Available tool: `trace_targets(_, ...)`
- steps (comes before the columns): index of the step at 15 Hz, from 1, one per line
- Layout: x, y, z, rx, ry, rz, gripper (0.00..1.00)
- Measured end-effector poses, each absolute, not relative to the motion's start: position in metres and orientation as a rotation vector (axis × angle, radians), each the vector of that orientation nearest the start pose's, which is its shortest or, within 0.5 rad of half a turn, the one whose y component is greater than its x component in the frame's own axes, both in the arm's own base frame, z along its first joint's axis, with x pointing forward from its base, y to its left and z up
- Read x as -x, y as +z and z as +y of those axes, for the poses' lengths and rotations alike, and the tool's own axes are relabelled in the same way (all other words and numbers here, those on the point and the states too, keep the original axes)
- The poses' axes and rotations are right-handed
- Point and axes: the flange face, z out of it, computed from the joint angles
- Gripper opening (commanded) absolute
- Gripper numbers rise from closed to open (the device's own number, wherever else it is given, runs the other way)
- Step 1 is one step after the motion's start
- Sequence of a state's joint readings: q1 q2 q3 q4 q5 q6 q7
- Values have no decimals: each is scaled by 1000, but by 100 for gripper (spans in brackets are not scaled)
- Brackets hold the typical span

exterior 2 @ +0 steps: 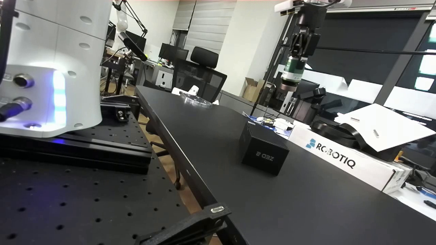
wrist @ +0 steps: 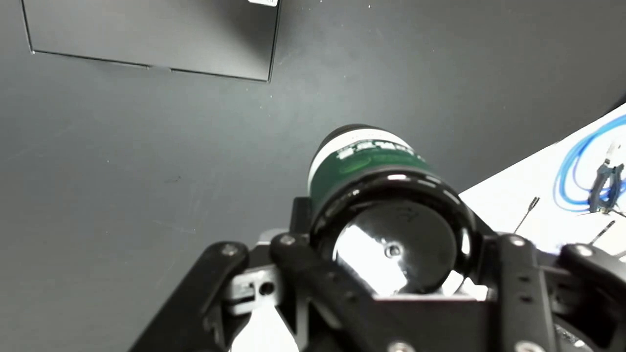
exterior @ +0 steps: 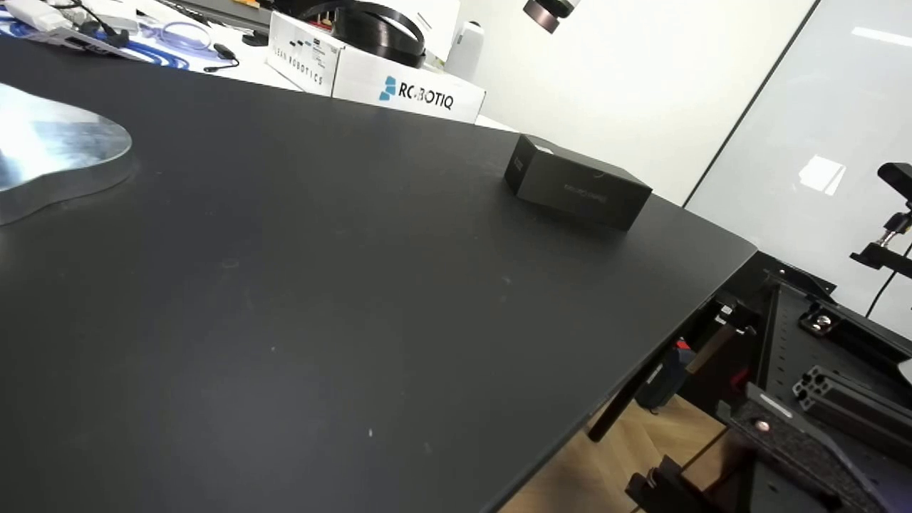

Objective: Move the upside down bottle to the back of the table

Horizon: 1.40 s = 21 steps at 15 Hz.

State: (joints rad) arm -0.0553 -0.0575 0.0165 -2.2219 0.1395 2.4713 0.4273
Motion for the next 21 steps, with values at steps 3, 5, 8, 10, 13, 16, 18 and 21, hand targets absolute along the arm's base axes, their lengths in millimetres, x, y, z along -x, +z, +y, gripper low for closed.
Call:
trace_targets(3, -578, 431, -42, 2859, -376, 808, 44)
trace_targets(5, -600, 423, -54, 2870, -347, 818, 44)
trace_targets(8, -631, 404, -72, 2882, -315, 850, 44)
trace_targets(10, -649, 386, -81, 2889, -299, 870, 44)
trace_targets(13, -669, 352, -93, 2906, -261, 895, 44)
trace_targets(16, -681, 320, -101, 2922, -220, 914, 44)
trace_targets(18, -686, 304, -105, 2930, -197, 923, 44)
trace_targets(21, -692, 285, -110, 2941, -166, 934, 44)
